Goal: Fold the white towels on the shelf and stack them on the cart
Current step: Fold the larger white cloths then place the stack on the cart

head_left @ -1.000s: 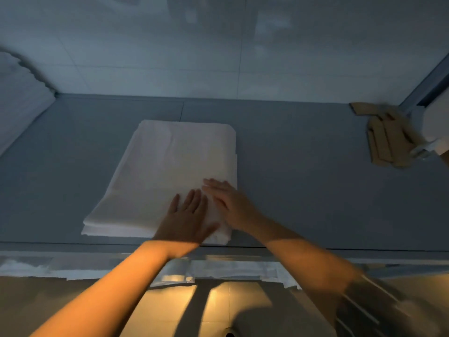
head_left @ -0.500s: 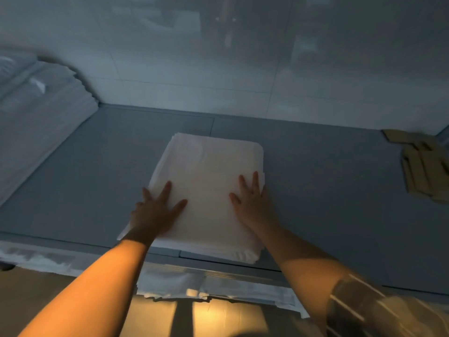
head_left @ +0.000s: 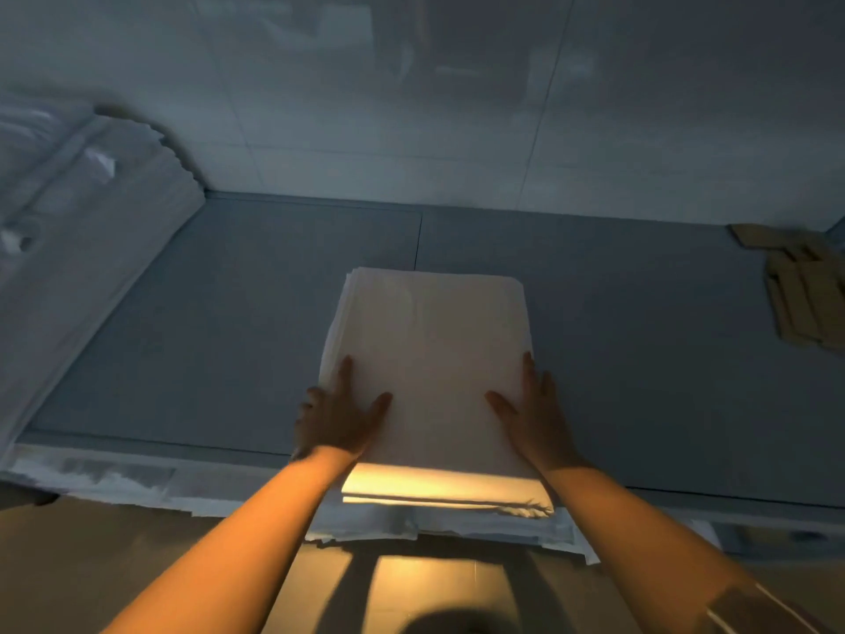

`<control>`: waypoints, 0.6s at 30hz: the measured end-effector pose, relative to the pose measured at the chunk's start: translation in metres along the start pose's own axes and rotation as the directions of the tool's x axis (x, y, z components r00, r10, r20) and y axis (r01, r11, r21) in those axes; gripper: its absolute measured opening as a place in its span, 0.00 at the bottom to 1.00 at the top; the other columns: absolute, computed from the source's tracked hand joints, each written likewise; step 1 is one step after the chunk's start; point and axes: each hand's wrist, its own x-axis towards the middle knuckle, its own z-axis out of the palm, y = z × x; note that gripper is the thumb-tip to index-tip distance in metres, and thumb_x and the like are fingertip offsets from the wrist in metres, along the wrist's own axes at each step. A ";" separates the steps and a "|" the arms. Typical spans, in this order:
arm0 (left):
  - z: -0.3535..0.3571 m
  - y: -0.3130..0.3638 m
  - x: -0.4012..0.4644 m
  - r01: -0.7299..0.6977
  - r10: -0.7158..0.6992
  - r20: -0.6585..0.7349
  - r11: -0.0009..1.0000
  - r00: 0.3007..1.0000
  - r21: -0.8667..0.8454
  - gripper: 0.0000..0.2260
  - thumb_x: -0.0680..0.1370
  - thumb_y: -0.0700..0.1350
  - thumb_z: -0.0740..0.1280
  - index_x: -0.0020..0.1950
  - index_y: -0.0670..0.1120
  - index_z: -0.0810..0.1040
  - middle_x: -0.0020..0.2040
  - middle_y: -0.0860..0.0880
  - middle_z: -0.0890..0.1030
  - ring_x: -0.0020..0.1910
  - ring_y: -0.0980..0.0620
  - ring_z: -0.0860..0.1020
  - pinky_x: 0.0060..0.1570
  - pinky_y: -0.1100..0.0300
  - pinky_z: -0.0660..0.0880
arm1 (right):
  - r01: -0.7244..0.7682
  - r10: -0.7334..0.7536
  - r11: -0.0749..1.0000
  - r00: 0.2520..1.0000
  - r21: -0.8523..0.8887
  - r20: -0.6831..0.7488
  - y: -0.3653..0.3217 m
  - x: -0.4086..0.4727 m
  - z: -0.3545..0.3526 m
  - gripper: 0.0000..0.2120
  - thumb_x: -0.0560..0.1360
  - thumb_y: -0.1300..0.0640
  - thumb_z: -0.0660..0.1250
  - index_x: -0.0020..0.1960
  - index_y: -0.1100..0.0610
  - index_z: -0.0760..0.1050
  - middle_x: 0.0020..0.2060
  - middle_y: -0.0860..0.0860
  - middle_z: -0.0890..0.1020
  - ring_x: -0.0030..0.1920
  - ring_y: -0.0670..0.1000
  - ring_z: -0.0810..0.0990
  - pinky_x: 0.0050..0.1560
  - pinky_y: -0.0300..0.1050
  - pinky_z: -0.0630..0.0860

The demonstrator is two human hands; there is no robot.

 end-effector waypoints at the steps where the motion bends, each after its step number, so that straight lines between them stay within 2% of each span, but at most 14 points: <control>1: -0.003 0.002 0.010 -0.019 0.019 0.007 0.999 1.000 -0.048 0.38 0.72 0.70 0.59 0.77 0.61 0.47 0.64 0.36 0.66 0.60 0.33 0.71 0.59 0.45 0.68 | -0.020 0.018 0.999 0.999 -0.048 -0.031 -0.001 0.000 0.000 0.39 0.76 0.39 0.63 0.78 0.47 0.45 0.74 0.63 0.55 0.72 0.64 0.59 0.69 0.56 0.59; 3: -0.007 0.008 0.029 -0.046 0.049 0.032 0.994 0.998 -0.094 0.38 0.72 0.70 0.61 0.77 0.62 0.48 0.66 0.34 0.64 0.62 0.31 0.69 0.61 0.43 0.67 | -0.047 0.038 0.993 0.996 -0.112 -0.078 -0.003 0.001 -0.001 0.40 0.74 0.35 0.62 0.78 0.45 0.46 0.71 0.63 0.60 0.67 0.65 0.64 0.66 0.58 0.62; 5: -0.009 0.010 0.046 -0.053 0.060 0.071 0.994 0.996 -0.094 0.39 0.71 0.71 0.61 0.76 0.64 0.47 0.68 0.32 0.62 0.65 0.29 0.66 0.65 0.41 0.64 | -0.088 0.082 0.992 0.994 -0.085 -0.066 -0.001 0.004 -0.001 0.41 0.72 0.32 0.62 0.77 0.41 0.45 0.68 0.63 0.62 0.65 0.66 0.65 0.63 0.59 0.64; 8: -0.010 0.005 0.061 -0.060 0.075 0.139 0.992 0.987 -0.107 0.43 0.68 0.73 0.63 0.76 0.66 0.45 0.72 0.31 0.57 0.68 0.29 0.63 0.69 0.41 0.62 | -0.112 0.113 0.991 0.994 -0.068 0.003 0.003 0.011 0.000 0.43 0.71 0.31 0.62 0.76 0.39 0.41 0.70 0.67 0.61 0.70 0.67 0.61 0.68 0.59 0.58; 10: -0.012 0.000 0.067 -0.069 0.097 0.185 0.986 0.978 -0.153 0.44 0.66 0.72 0.65 0.75 0.66 0.45 0.73 0.30 0.57 0.70 0.31 0.63 0.69 0.46 0.62 | -0.107 0.107 0.994 0.993 -0.011 0.042 0.005 0.014 -0.002 0.43 0.71 0.33 0.64 0.76 0.39 0.41 0.73 0.63 0.60 0.72 0.66 0.58 0.71 0.58 0.56; 13: -0.016 -0.007 0.074 -0.103 0.155 0.242 0.971 0.958 -0.214 0.46 0.67 0.69 0.69 0.76 0.65 0.46 0.73 0.35 0.62 0.71 0.36 0.65 0.69 0.51 0.65 | -0.096 0.090 0.991 0.994 0.091 0.065 0.005 0.014 -0.004 0.44 0.71 0.36 0.67 0.77 0.40 0.43 0.76 0.53 0.59 0.73 0.63 0.57 0.71 0.53 0.55; 16: -0.019 -0.012 0.076 -0.118 0.215 0.303 0.944 0.928 -0.308 0.46 0.68 0.63 0.73 0.77 0.62 0.47 0.74 0.41 0.65 0.71 0.40 0.66 0.68 0.55 0.65 | -0.116 0.102 0.979 0.991 0.166 0.091 0.002 0.009 -0.009 0.44 0.71 0.39 0.69 0.77 0.40 0.44 0.76 0.50 0.58 0.74 0.59 0.59 0.71 0.49 0.57; 18: -0.019 -0.015 0.072 -0.137 0.237 0.329 0.944 0.914 -0.301 0.46 0.69 0.61 0.73 0.77 0.61 0.46 0.74 0.42 0.64 0.71 0.41 0.66 0.67 0.56 0.64 | -0.115 0.096 0.977 0.989 0.179 0.109 0.002 0.004 -0.012 0.45 0.71 0.42 0.71 0.77 0.43 0.45 0.76 0.50 0.58 0.73 0.56 0.61 0.68 0.45 0.60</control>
